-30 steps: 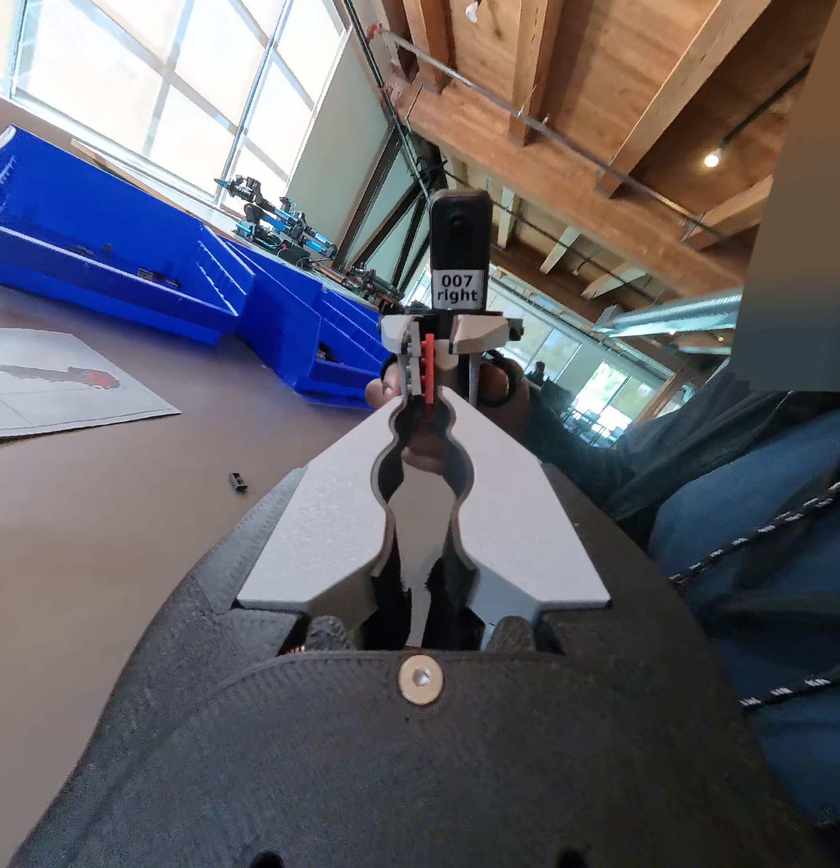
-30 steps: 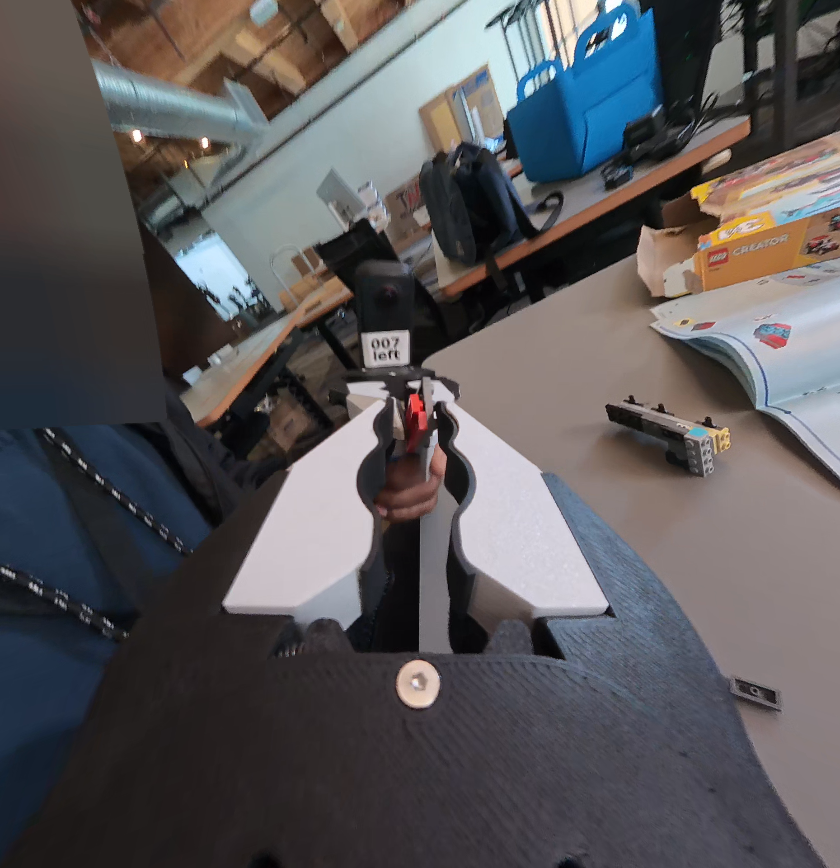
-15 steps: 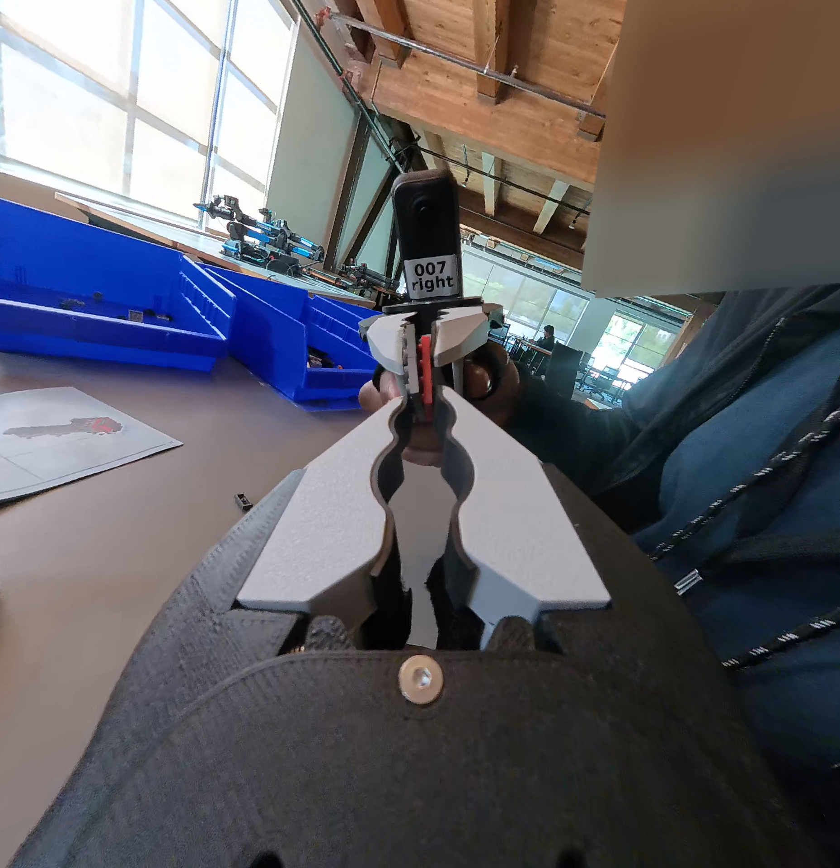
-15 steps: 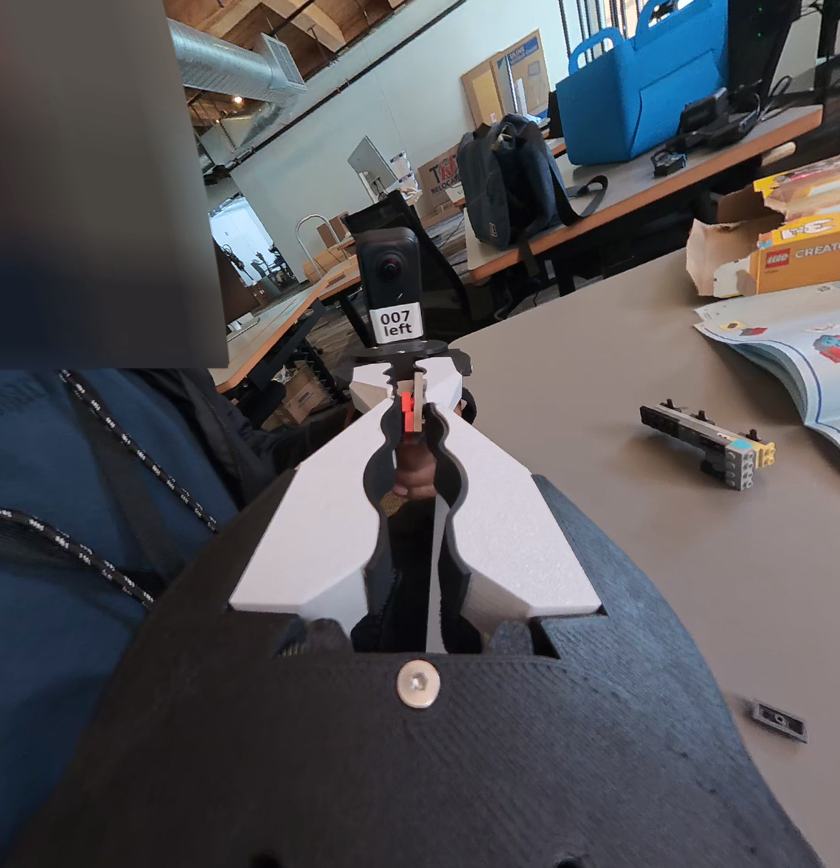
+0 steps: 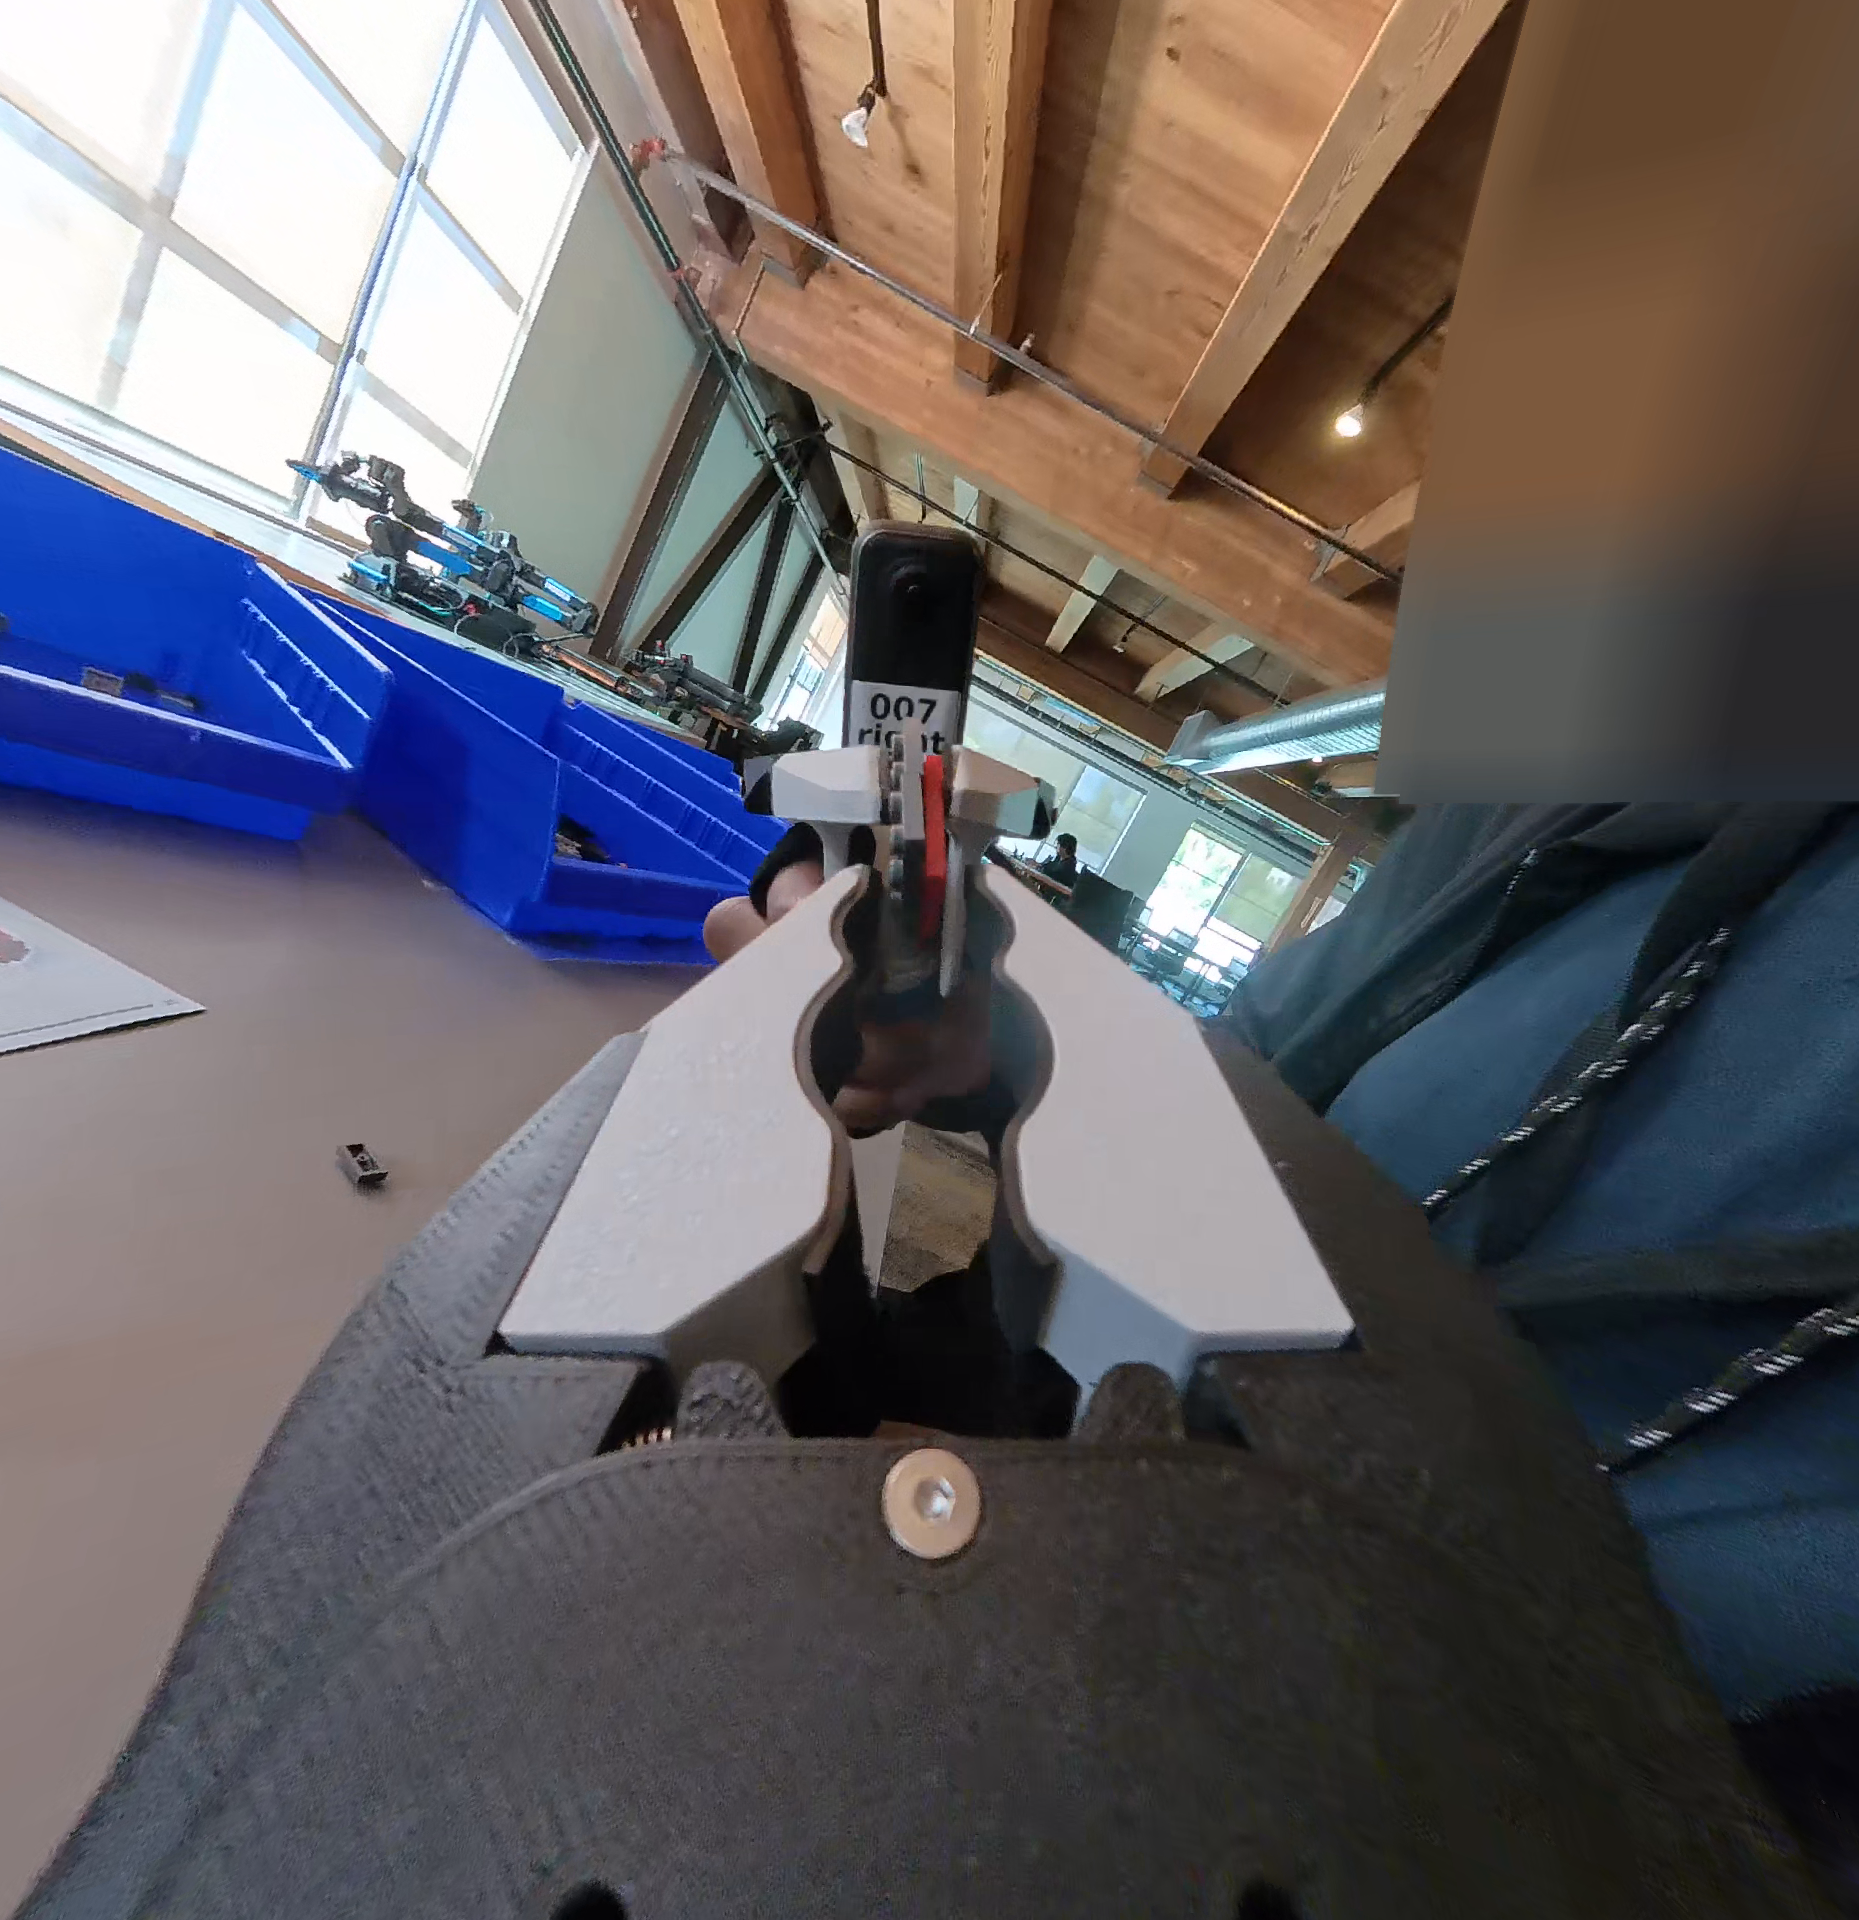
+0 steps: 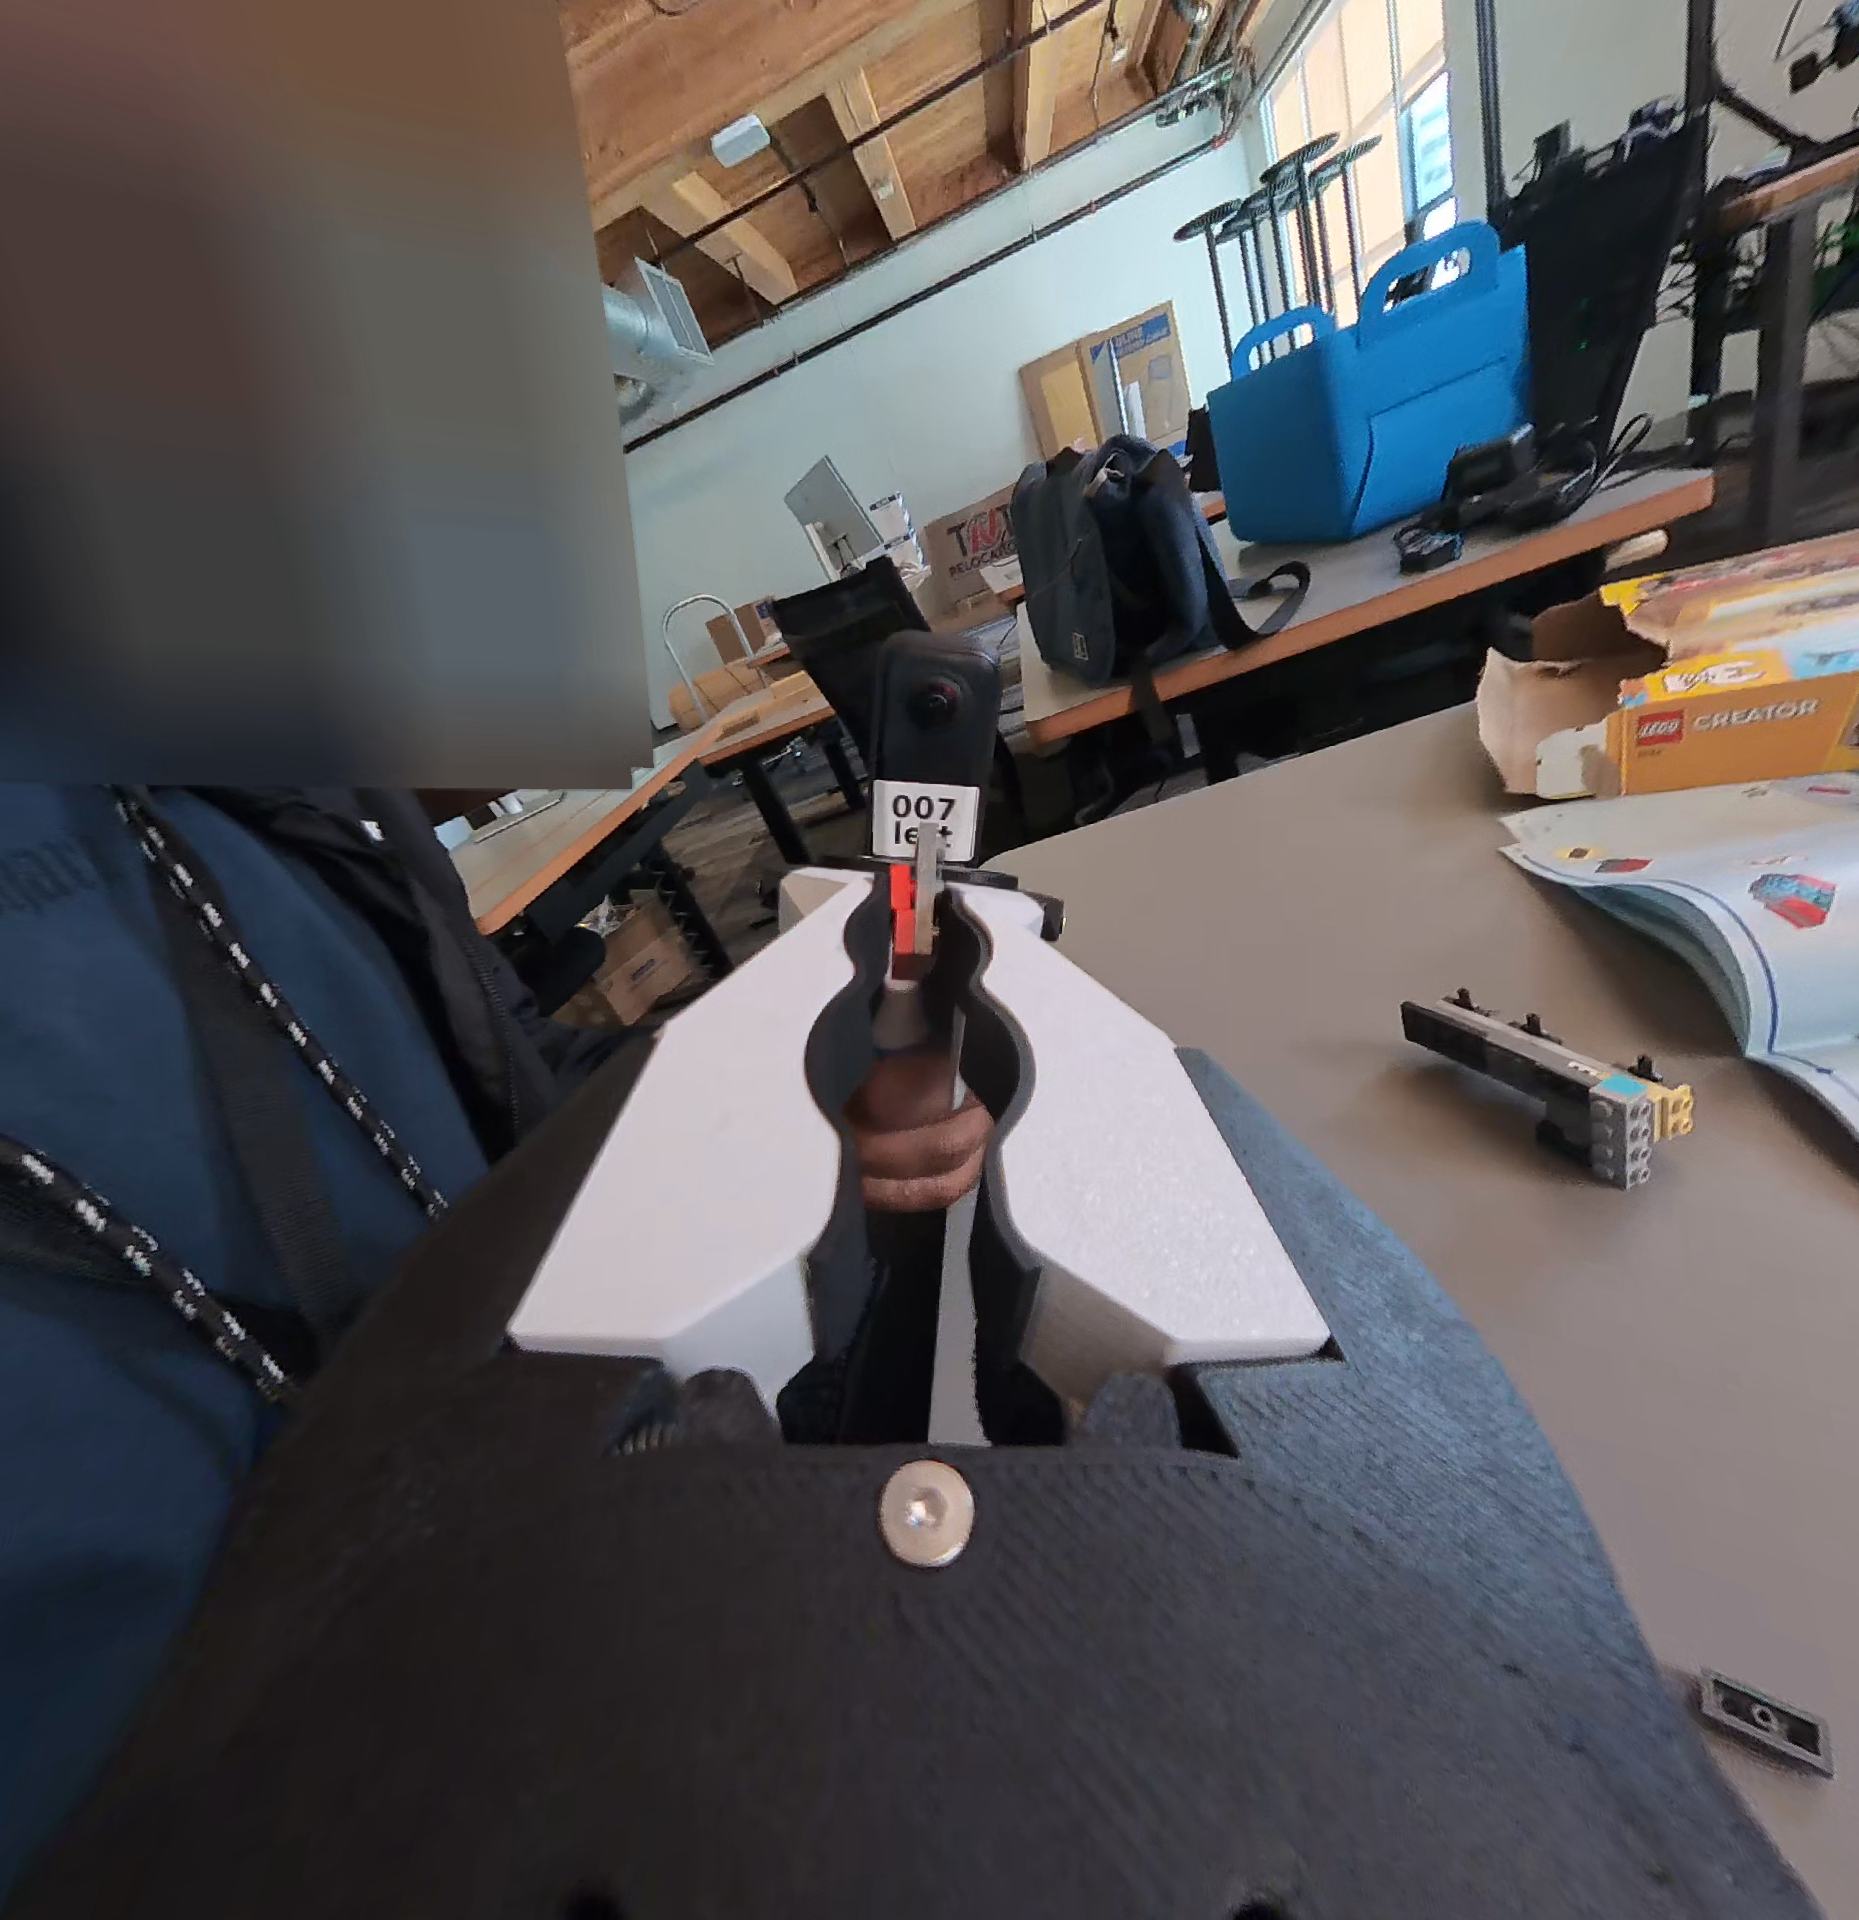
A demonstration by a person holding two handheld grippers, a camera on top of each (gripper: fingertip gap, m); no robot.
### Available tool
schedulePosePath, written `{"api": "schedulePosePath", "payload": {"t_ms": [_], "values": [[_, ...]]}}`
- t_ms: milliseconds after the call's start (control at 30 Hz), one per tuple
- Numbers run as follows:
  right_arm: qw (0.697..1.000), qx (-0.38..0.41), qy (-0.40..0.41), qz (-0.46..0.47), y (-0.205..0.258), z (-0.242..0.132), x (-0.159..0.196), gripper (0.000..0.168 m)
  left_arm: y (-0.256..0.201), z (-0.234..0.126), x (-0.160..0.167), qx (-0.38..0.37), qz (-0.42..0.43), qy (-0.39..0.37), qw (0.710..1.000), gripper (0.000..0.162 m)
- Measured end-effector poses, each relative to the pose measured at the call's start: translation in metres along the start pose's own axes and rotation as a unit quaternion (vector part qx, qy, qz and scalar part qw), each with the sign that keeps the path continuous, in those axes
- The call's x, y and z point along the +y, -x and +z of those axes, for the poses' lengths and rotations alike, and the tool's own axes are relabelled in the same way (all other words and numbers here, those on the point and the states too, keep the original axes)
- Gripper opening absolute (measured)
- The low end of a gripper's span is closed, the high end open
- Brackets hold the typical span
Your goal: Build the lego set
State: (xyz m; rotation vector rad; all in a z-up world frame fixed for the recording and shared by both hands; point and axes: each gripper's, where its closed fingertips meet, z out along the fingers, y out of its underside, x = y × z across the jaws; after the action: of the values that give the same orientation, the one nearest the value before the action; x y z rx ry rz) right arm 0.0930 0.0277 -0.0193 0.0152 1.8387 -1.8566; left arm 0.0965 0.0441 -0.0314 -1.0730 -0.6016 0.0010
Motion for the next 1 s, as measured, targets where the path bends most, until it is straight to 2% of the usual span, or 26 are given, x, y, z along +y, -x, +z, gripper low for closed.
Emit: {"api": "schedulePosePath", "payload": {"t_ms": [100, 400, 633, 800, 1000], "values": [[1.0, 0.0, -0.001, -0.01, 0.002, 0.001, 0.001, 0.009, 0.0, 0.002, -0.002, 0.0, -0.005, -0.014, 1.0, 0.009], [0.999, -0.015, -0.013, -0.034, 0.009, 0.0, -0.002, 0.01, -0.004, 0.004, -0.005, -0.001, 0.03, -0.027, 0.999, 0.009], [0.998, -0.048, 0.006, -0.034, 0.019, 0.001, 0.0, 0.011, -0.014, 0.001, -0.003, 0.007, 0.096, -0.004, 0.995, 0.008], [0.997, -0.055, 0.028, -0.041, 0.02, 0.0, 0.003, 0.02, -0.017, 0.0, 0.002, 0.0, 0.144, 0.024, 0.989, 0.008], [0.994, -0.062, 0.057, -0.066, 0.023, -0.001, 0.007, 0.017, -0.012, 0.001, 0.014, -0.019, 0.183, 0.07, 0.98, 0.008]]}}
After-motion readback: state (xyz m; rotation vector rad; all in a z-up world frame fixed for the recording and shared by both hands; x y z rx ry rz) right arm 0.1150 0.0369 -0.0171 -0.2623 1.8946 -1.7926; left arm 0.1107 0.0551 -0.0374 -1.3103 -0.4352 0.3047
